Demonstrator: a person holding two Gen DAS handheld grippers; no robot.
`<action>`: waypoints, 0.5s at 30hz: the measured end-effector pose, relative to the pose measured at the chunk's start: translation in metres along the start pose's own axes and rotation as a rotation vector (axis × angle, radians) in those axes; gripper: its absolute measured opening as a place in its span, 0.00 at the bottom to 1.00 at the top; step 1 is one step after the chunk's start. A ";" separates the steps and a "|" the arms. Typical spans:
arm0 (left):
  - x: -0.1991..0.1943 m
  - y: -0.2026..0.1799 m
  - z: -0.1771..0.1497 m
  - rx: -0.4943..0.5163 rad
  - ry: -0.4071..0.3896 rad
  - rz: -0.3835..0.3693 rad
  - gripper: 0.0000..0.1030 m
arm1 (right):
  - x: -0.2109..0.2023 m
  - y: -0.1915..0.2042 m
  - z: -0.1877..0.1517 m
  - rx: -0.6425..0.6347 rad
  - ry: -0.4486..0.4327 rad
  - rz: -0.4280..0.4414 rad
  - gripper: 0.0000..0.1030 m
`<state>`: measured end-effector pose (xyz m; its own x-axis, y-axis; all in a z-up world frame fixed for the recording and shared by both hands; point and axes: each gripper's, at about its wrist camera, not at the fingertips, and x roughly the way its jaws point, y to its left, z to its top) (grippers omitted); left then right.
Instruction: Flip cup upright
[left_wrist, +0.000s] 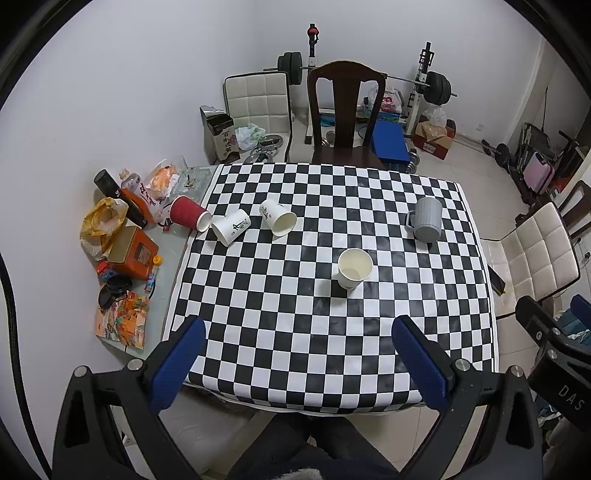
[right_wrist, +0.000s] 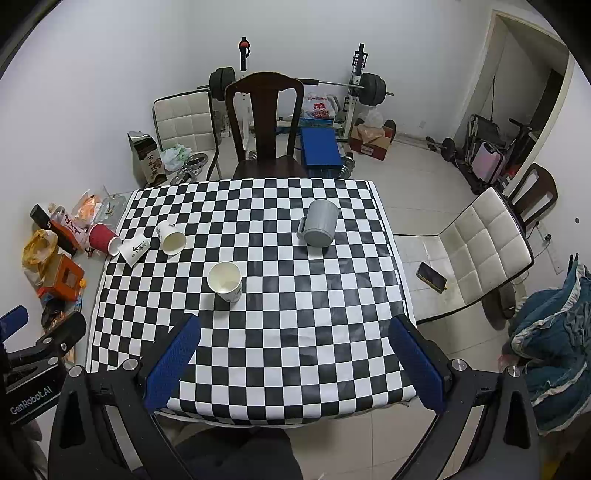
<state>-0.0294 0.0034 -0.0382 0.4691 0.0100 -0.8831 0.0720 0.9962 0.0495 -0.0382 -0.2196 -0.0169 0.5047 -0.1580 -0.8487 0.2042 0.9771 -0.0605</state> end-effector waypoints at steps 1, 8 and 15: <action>-0.001 0.000 0.000 0.000 -0.002 0.000 1.00 | -0.001 -0.001 -0.001 -0.002 -0.002 -0.001 1.00; 0.003 -0.003 0.003 -0.013 -0.001 0.007 1.00 | -0.001 -0.002 -0.001 0.003 0.000 -0.002 1.00; 0.003 -0.005 0.002 -0.022 -0.003 0.010 1.00 | -0.002 -0.001 -0.001 0.002 0.001 -0.003 1.00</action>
<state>-0.0267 -0.0016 -0.0400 0.4725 0.0192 -0.8811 0.0477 0.9977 0.0473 -0.0407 -0.2201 -0.0158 0.5033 -0.1608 -0.8490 0.2076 0.9763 -0.0619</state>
